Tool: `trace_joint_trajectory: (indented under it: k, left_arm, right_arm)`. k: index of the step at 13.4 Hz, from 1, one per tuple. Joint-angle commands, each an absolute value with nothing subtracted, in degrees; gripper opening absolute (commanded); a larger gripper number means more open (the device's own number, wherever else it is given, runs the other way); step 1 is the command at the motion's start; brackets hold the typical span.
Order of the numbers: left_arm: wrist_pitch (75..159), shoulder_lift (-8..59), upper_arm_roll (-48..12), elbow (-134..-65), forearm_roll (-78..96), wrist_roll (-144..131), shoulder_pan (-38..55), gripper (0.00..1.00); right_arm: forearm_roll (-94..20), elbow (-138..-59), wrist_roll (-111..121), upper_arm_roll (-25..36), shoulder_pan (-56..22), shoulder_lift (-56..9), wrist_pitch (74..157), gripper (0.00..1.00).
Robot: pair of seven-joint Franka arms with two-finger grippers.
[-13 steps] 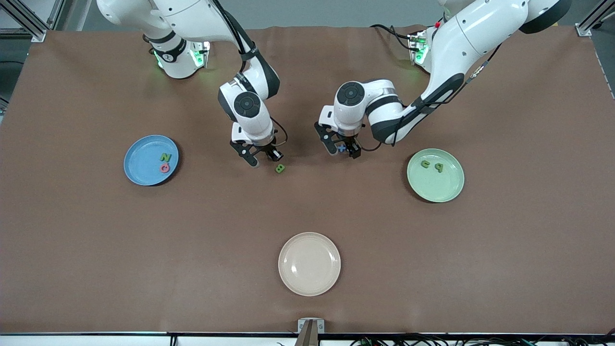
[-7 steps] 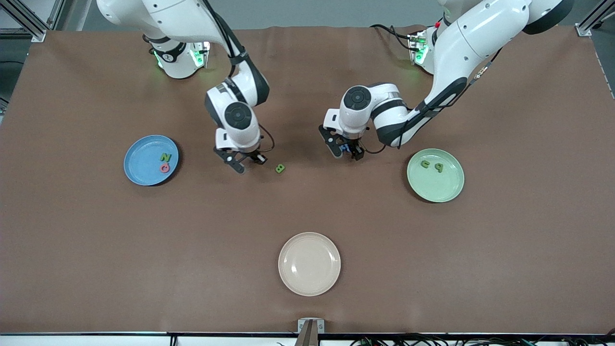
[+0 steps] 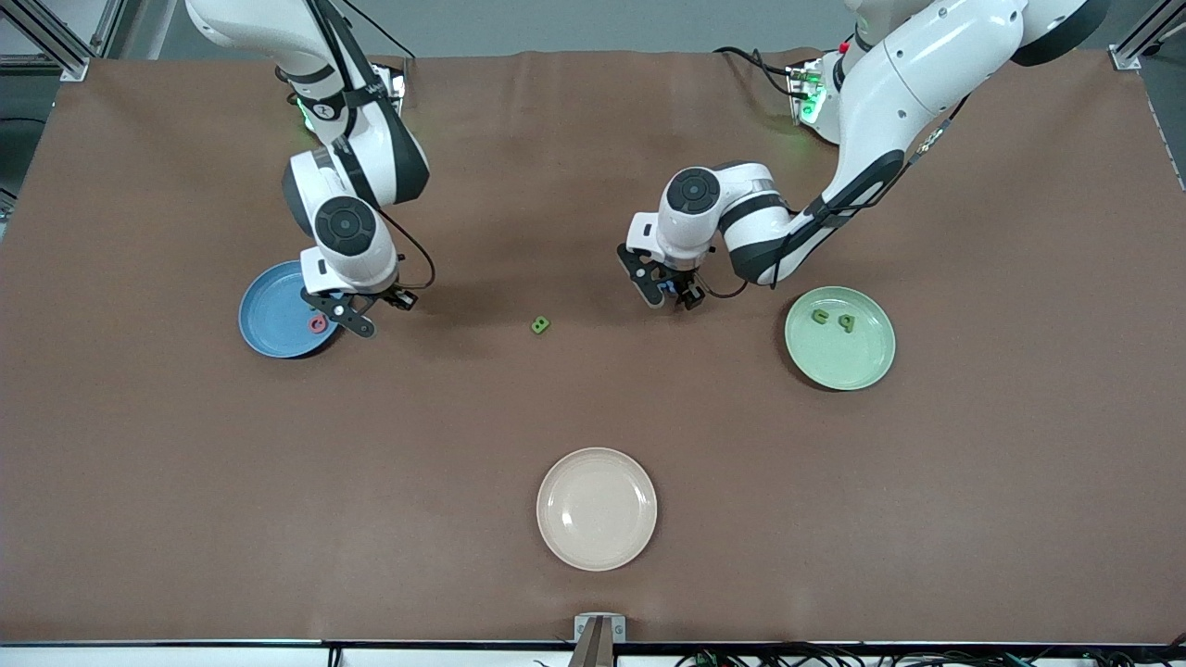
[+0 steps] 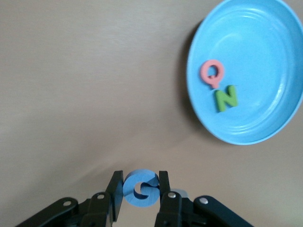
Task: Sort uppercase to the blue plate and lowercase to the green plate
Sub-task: 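Drop the G on the blue plate while the left gripper grasps m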
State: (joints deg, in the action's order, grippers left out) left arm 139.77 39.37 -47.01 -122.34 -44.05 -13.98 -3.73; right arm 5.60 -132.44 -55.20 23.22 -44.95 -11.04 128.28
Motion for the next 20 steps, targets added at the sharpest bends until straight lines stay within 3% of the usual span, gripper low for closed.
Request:
trace_joint_trajectory:
  k: [1, 4, 5, 7, 8, 9, 13, 16, 20]
  left_arm:
    - [140.80, 39.81, -47.20, -123.22, -45.35, -15.73, -4.31, 0.50]
    - [140.80, 39.73, -47.20, -123.31, -45.35, -16.79, -4.39, 0.19]
    - [140.71, 39.38, -47.20, -123.31, -45.35, -16.96, -4.48, 0.12]
    - [140.54, 39.03, -47.28, -123.40, -45.35, -18.10, -4.48, 0.08]
    - [140.45, 38.15, -47.37, -123.75, -45.26, -18.11, -4.57, 0.07]
    - [140.28, 37.10, -47.63, -124.36, -45.18, -18.02, -5.70, 0.07]
    - [138.18, 36.21, -58.06, -127.43, -45.18, -16.97, -17.71, 0.02]
    - [131.85, 36.47, -66.43, -127.79, -45.18, -15.21, -27.92, 0.02]
    - [127.45, 36.30, -70.83, -127.79, -45.18, -13.37, -36.54, 0.03]
  right_arm:
    - [7.65, -137.10, -47.68, 22.68, -38.70, -5.46, 129.20, 0.00]
    - [7.65, -142.18, -33.27, 22.68, -27.81, -3.17, 134.96, 0.00]
    - [7.65, -144.73, -30.00, 22.68, -25.42, -3.34, 139.35, 0.00]
    - [7.65, -146.77, -24.63, 22.59, -21.29, -3.78, 144.31, 0.04]
    - [7.65, -146.69, -23.04, 22.59, -20.31, -3.78, 144.23, 0.40]
    - [7.65, -146.52, -22.68, 22.59, -20.22, -3.78, 144.14, 0.98]
    - [6.86, -145.38, -25.65, 22.06, -23.01, -3.60, 142.22, 1.00]
    - [5.28, -142.57, -37.84, 22.15, -33.19, -4.21, 142.03, 1.00]
    - [-12.35, -132.92, -41.84, 22.24, -43.23, -11.93, 141.33, 1.00]
